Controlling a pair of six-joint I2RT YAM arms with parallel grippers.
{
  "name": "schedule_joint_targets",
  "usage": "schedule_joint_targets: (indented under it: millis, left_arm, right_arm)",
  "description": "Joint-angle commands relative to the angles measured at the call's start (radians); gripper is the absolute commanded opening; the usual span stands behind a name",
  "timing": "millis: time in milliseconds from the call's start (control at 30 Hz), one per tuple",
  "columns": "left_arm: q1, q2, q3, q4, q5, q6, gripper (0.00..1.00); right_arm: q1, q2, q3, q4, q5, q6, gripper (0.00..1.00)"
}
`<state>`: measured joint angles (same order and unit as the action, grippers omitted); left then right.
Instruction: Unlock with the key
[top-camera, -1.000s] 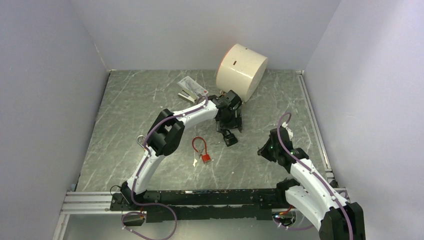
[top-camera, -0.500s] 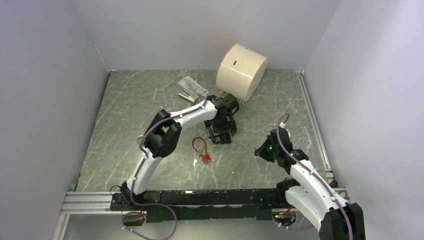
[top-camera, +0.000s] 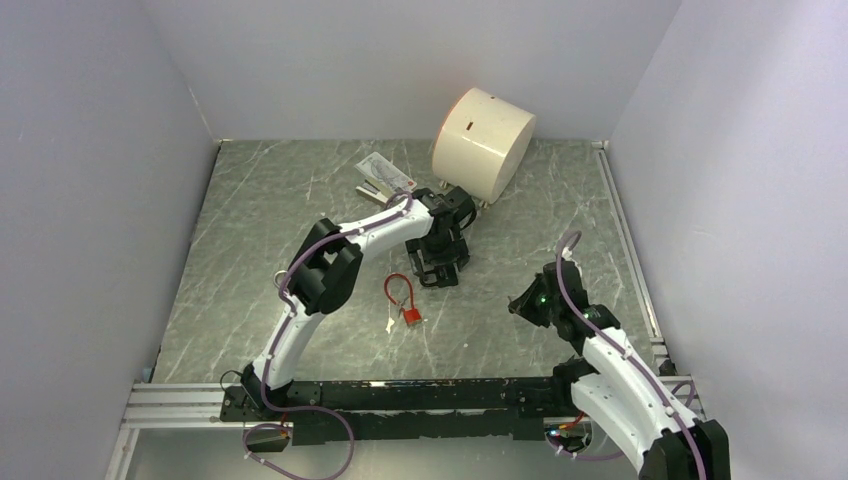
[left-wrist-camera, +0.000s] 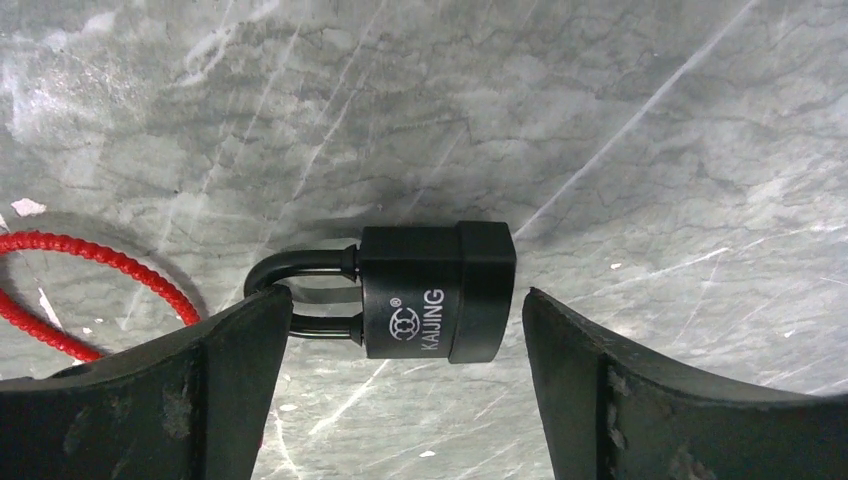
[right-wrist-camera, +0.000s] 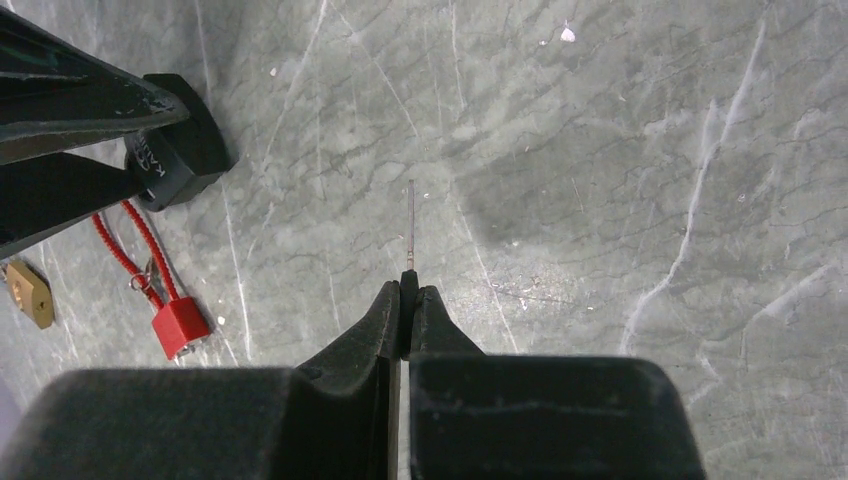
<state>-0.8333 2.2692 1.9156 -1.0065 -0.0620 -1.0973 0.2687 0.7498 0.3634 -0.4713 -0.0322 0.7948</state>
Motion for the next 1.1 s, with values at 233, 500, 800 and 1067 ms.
schedule_joint_targets:
  millis: [233,500,800,1067]
  left_arm:
    - [0.024,0.061,0.035,0.131,0.005,0.101,0.89]
    - [0.03,0.104,0.138,0.12,0.007,0.148,0.89]
    - [0.036,-0.005,0.146,0.106,0.103,0.221,0.89]
    - [0.04,-0.135,0.063,-0.045,0.064,0.114,0.93]
  right_arm:
    - [-0.003,-0.097,0.01,-0.074,0.008,-0.012,0.0]
    - [-0.003,-0.11,0.006,-0.079,0.01,0.002,0.0]
    - [-0.003,-0.087,0.002,-0.056,-0.002,0.005,0.0]
    - [-0.003,-0.057,-0.016,-0.016,-0.04,-0.022,0.0]
